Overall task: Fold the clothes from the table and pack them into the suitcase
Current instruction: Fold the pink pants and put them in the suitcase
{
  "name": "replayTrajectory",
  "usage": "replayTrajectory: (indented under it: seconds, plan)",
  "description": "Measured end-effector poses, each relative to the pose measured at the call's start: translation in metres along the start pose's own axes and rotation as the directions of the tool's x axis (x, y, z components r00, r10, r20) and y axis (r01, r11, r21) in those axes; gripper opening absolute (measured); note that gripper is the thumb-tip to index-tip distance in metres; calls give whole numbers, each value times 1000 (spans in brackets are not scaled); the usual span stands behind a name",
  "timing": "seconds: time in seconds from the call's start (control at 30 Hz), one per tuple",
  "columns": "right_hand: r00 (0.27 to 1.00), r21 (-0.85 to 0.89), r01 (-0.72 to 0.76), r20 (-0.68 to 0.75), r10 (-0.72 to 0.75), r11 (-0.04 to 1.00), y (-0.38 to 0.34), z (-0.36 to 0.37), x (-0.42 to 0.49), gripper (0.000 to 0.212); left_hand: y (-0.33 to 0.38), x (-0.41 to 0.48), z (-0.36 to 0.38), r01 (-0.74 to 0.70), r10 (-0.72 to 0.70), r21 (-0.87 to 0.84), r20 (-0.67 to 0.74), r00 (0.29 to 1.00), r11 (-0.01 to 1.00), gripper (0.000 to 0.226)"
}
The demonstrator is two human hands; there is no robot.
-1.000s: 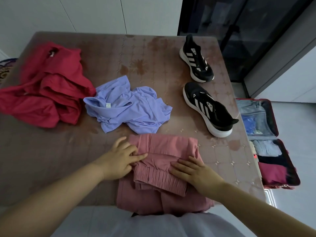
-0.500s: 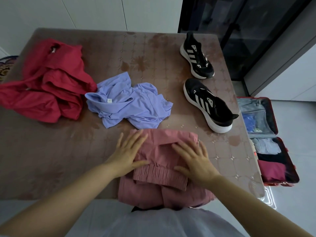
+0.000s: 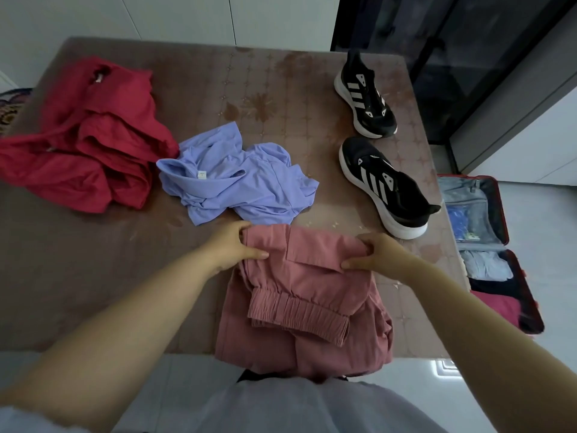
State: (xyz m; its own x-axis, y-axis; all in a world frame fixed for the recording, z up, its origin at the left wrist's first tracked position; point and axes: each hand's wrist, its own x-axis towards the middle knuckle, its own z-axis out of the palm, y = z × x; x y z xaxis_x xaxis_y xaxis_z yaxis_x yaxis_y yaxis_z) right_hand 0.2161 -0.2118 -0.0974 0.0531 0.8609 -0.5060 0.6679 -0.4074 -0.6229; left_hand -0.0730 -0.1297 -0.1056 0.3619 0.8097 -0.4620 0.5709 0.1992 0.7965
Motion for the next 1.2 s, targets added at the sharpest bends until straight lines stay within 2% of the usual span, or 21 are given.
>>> replayTrajectory:
  seconds: [0.13, 0.23, 0.37, 0.47, 0.6, 0.67, 0.73, 0.77, 0.8, 0.87, 0.93, 1.0, 1.07, 1.17, 1.2]
  plan:
    - [988, -140, 138, 87, -126, 981, -29, -35, 0, 42, 30, -4, -15, -80, 78, 55, 25, 997, 995, 25]
    - [981, -169, 195, 45, -190, 966, -59, -65, 2, 37, 62, -2, -39, -162, 165, 104, -26, 986, 981, 24]
    - [942, -163, 260, -171, -287, 952, -102, -104, 8, 31, 107, 14, -74, -301, 320, 124, -181, 930, 945, 28]
    - [882, -164, 292, -335, -331, 942, -125, -121, 20, 29, 125, 28, -89, -369, 419, 206, -314, 852, 906, 40]
    - [710, -229, 290, -600, -370, 929, -138, -116, 30, 27, 138, 29, -90, -459, 562, 325, -486, 669, 827, 44]
    - [654, -201, 351, -647, -393, 914, -133, -104, 25, 24, 132, 23, -86, -470, 571, 326, -513, 641, 820, 42]
    - [690, -195, 378, -593, -415, 905, -113, -85, 17, 22, 109, 14, -75, -455, 557, 322, -456, 694, 830, 30]
    - [720, -217, 369, -548, -425, 904, -98, -72, 13, 22, 91, 9, -66, -433, 537, 324, -404, 740, 841, 15]
    - [734, -268, 356, -512, -446, 895, -83, -58, 7, 21, 73, 1, -55, -400, 508, 336, -357, 784, 853, 14]
    - [717, -428, 356, -445, -536, 831, -53, -28, -5, 17, 33, -17, -32, -378, 483, 377, -238, 843, 845, 35]
    - [710, -491, 398, -370, -599, 775, -29, -2, -17, 23, -1, -32, -13, -359, 452, 398, -166, 877, 844, 31]
    - [755, -418, 411, -341, -559, 810, -14, 15, -27, 31, -19, -41, 0, -312, 392, 368, -165, 905, 876, 12]
    - [812, -301, 350, -375, -448, 887, -10, 22, -32, 31, -20, -43, 6, -295, 376, 360, -178, 909, 885, 21]
    - [822, -249, 296, -425, -379, 922, -12, 24, -28, 25, -11, -36, 4, -295, 384, 383, -178, 906, 875, 18]
    - [838, -215, 268, -430, -337, 939, -11, 25, -25, 31, -10, -33, 4, -282, 372, 378, -189, 909, 882, 21]
